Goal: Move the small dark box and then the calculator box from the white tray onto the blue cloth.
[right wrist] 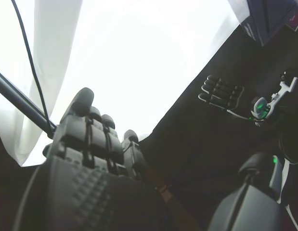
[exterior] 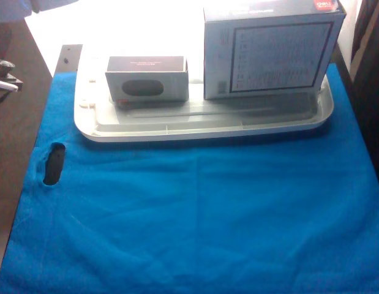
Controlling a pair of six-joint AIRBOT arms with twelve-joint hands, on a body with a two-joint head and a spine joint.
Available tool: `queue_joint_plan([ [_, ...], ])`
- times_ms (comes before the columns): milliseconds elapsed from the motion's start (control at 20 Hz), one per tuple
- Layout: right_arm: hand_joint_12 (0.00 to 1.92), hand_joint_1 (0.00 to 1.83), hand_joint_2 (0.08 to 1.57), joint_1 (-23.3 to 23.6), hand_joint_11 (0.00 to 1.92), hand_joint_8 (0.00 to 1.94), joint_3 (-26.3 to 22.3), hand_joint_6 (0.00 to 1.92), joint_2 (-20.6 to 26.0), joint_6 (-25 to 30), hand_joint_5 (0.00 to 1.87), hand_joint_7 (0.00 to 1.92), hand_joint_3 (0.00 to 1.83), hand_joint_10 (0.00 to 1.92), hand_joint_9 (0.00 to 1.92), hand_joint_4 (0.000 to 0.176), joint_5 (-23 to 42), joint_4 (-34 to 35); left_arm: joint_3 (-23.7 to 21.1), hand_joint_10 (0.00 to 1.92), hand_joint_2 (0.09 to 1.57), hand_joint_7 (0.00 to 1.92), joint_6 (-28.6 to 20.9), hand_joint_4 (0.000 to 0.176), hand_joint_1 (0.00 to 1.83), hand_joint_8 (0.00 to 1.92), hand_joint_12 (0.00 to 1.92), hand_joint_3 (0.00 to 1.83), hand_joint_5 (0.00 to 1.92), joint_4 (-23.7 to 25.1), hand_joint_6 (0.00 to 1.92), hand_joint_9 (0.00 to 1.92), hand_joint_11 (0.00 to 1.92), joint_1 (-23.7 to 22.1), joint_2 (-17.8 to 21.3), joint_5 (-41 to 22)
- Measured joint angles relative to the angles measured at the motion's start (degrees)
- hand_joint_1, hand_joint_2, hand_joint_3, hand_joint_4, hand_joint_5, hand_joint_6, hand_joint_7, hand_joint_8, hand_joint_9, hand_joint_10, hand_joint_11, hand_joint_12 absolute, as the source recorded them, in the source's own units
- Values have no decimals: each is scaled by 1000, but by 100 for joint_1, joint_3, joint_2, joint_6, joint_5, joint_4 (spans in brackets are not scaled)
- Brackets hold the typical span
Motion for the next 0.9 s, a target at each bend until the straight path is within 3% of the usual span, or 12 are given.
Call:
queue_joint_plan([
  [100, 527, 254, 787, 0, 0, 0, 0, 2, 0, 0, 62, 175, 4, 12, 125, 33, 0, -2, 52, 0, 910, 55, -2, 96, 592, 16, 0, 34, 24, -2, 2, 0, 0, 0, -39, 17],
  [150, 526, 261, 781, 0, 0, 0, 0, 6, 0, 0, 70, 167, 1, 8, 118, 45, -2, -4, 57, 0, 918, 49, -4, 87, 618, 11, 0, 34, 10, -26, 0, 0, 0, 0, -61, 66],
  [200, 527, 258, 783, 0, 0, 0, 0, 7, -2, 0, 74, 166, 1, 8, 119, 47, -2, -9, 74, 0, 919, 26, -81, 59, 606, 2, 0, 32, 1, 46, 0, 0, 0, 0, -70, 129],
  [250, 580, 263, 783, 0, 0, 2, 0, 3, -7, 0, 88, 178, 1, 6, 134, 47, 0, -11, 179, 0, 868, 0, -306, 92, 574, 0, 8, 7, 0, 260, 0, 0, 19, 0, -87, 199],
  [300, 580, 263, 783, 0, 0, 2, 2, 3, -15, 0, 88, 178, 1, 6, 134, 47, -2, -11, 216, 0, 868, 0, -400, 92, 574, 0, 8, 7, 0, 297, 0, 0, 19, 0, -87, 245],
  [350, 584, 261, 775, 0, 0, 5, 2, 8, -24, -2, 104, 188, 0, 8, 141, 33, -2, -9, 280, 0, 860, 0, -483, 69, 550, 0, 19, 3, 0, 334, 0, 0, 40, -2, -87, 332],
  [450, 563, 203, 771, 0, 2, 5, 17, 8, -37, 0, 116, 192, 0, 5, 140, 17, 0, -7, 352, 4, 864, 60, -560, 0, 615, 5, 28, 4, 79, 603, 23, 63, 106, -87, -68, 669],
  [600, 574, 148, 782, 0, 31, 13, 42, 14, -90, 0, 145, 223, 3, 10, 159, 7, 0, -37, 485, 10, 857, 110, -837, 0, 698, 15, 25, 0, 39, 1410, 1, 106, 128, -468, -72, 1213],
  [700, 576, 122, 799, 0, 38, 10, 52, 10, -90, 0, 144, 223, 10, 10, 164, 7, 0, -35, 627, 7, 777, 116, -1224, 0, 787, 14, 13, 0, 26, 2444, 3, 105, 105, -977, -76, 1853],
  [900, 571, 117, 792, 0, 46, 6, 83, 4, -140, 2, 142, 227, 1, 5, 159, 3, 2, 4, 708, 0, 622, 98, -1862, 0, 872, 0, 28, 0, 106, 4033, 33, 84, 149, -1506, -90, 2743],
])
